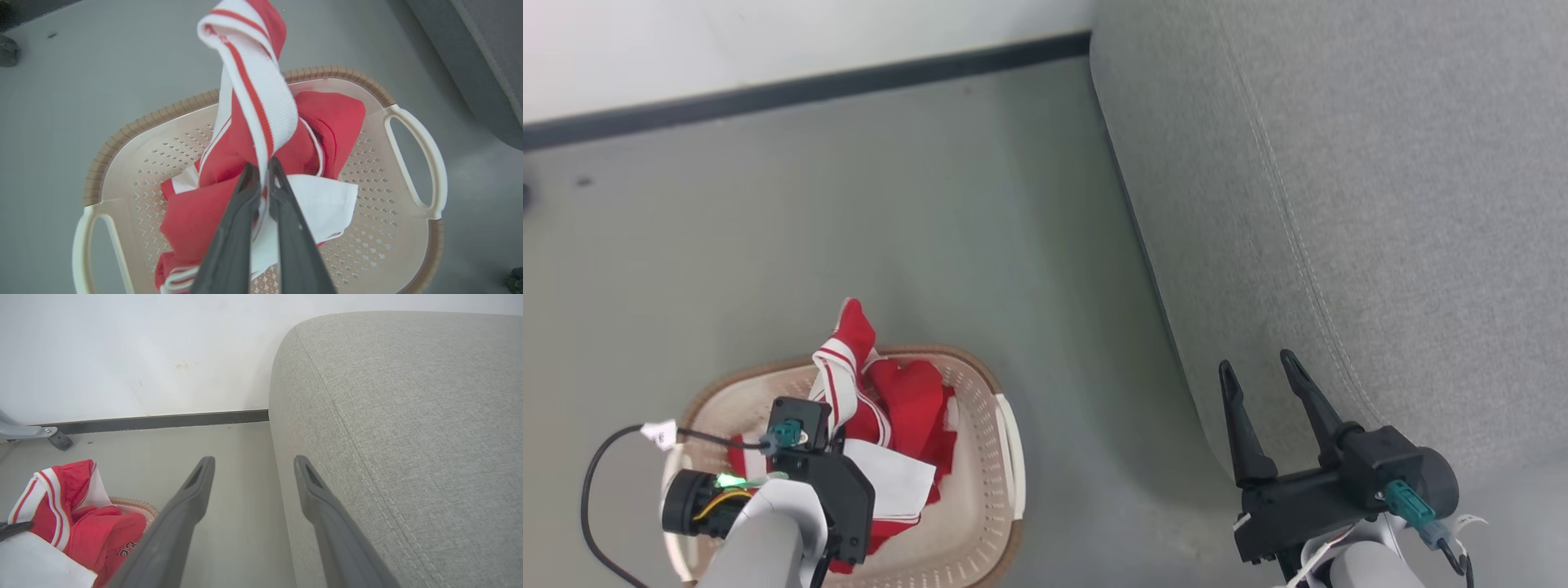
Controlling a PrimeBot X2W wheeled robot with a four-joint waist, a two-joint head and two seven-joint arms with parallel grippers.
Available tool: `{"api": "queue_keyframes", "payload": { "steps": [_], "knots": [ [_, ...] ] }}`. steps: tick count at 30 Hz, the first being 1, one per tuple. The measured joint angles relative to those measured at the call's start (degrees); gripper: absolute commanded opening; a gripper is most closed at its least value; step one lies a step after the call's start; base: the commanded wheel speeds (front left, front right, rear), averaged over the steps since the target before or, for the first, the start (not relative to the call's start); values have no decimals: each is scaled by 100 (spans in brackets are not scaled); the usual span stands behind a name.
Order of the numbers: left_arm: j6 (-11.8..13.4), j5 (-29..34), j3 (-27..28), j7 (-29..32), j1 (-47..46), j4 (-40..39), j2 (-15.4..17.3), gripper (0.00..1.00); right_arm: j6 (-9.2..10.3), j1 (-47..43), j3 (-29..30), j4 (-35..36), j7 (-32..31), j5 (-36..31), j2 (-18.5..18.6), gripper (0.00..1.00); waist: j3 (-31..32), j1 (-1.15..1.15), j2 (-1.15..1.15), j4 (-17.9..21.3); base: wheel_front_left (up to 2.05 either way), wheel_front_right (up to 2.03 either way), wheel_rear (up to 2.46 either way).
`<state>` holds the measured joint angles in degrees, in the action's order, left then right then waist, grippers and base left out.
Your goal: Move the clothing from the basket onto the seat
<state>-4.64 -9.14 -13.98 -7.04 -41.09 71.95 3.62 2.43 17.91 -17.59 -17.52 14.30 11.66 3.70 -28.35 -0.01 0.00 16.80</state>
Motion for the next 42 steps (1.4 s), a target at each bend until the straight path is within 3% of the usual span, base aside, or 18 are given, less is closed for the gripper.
{"api": "queue_keyframes", "payload": {
  "steps": [9, 26, 42],
  "knots": [
    [-143, 15, -198, -548, 388, -65, -80, 0, -93, -300, 142, -272, -1, 52, 90, 100, 758, 1, 0, -339, 0, 0, 0],
    [-244, -71, -393, -695, 1229, -628, -162, 0, -244, -1199, 286, -512, -2, 170, 163, 100, 2148, 0, 0, -898, 0, 0, 0],
    [-249, -890, -477, -703, 2341, -2587, -148, 0, -349, -1759, 345, -276, -2, 186, 233, 100, 3122, 1, 0, -1417, 0, 0, 0]
  ]
}}
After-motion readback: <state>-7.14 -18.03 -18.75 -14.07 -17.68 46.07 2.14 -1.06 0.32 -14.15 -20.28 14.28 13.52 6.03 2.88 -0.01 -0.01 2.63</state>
